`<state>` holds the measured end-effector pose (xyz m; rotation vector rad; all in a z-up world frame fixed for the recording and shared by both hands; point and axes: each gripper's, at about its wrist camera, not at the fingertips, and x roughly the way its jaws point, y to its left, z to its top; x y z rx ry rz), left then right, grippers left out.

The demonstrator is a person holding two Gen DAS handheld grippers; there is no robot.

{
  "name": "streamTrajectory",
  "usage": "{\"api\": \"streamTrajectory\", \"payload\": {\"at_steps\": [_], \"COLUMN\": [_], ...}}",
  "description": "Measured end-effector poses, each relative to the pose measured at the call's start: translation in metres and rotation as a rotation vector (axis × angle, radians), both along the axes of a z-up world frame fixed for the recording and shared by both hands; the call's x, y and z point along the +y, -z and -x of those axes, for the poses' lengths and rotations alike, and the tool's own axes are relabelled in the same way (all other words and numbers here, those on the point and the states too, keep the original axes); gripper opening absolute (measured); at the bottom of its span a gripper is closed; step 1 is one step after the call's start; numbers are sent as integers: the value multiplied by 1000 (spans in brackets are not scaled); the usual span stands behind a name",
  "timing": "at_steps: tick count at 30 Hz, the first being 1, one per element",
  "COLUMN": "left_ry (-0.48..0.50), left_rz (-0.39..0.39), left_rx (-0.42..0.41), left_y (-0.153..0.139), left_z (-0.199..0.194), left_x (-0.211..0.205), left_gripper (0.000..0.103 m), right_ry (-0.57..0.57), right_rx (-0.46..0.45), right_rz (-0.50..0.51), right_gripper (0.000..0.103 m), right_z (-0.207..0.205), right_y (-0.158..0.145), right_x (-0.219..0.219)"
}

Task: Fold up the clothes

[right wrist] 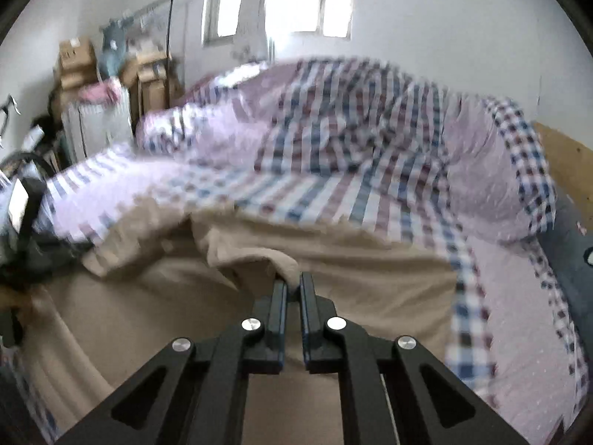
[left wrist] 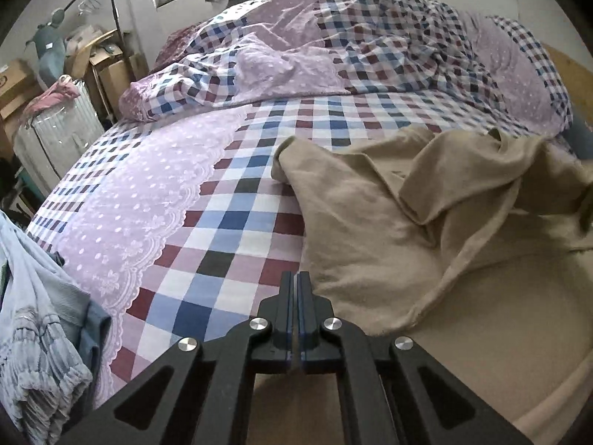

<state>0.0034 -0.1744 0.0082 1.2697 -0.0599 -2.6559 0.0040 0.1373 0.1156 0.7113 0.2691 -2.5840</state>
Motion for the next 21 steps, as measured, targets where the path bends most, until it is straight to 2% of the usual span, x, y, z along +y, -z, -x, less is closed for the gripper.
{"api": "streamTrajectory", "payload": {"at_steps": [3, 5, 7, 8, 9, 11, 14, 18, 21], "left_ry": [-4, -7, -10, -11, -13, -20, -32, -39, -44], "left_rz": [-3, -4, -5, -6, -9, -23, -45, -52, -59], "left_rx": [-13, -13, -13, -13, -14, -15, -15, -15, -17], "left_y": [4, 3, 4, 4, 4, 3, 3, 3, 4], "left_z": [0, 0, -1, 0, 0, 2, 4, 7, 10], "left_x": [-1, -1, 0, 0, 0, -1, -4, -4, -4], "left_gripper": [1, 1, 1, 1, 1, 1, 2, 3, 3], "right_ry": [-124, -171, -219, -195, -165, -102, -69, -291, -426], "right_rx": [45, -19, -101, -124, -144, -182, -212, -208, -216], "right_rz": [22, 55, 98, 117, 136, 203, 214, 83, -77], "right_gripper": [8, 11, 24, 40, 46, 48, 50, 50, 46], "right_z": [-11, -5, 3, 8, 14, 22, 28, 5, -21], "right_y": [-15, -12, -5, -1, 3, 9, 12, 19, 35], "right_x": [26, 47, 69, 80, 91, 109, 119, 80, 46]}}
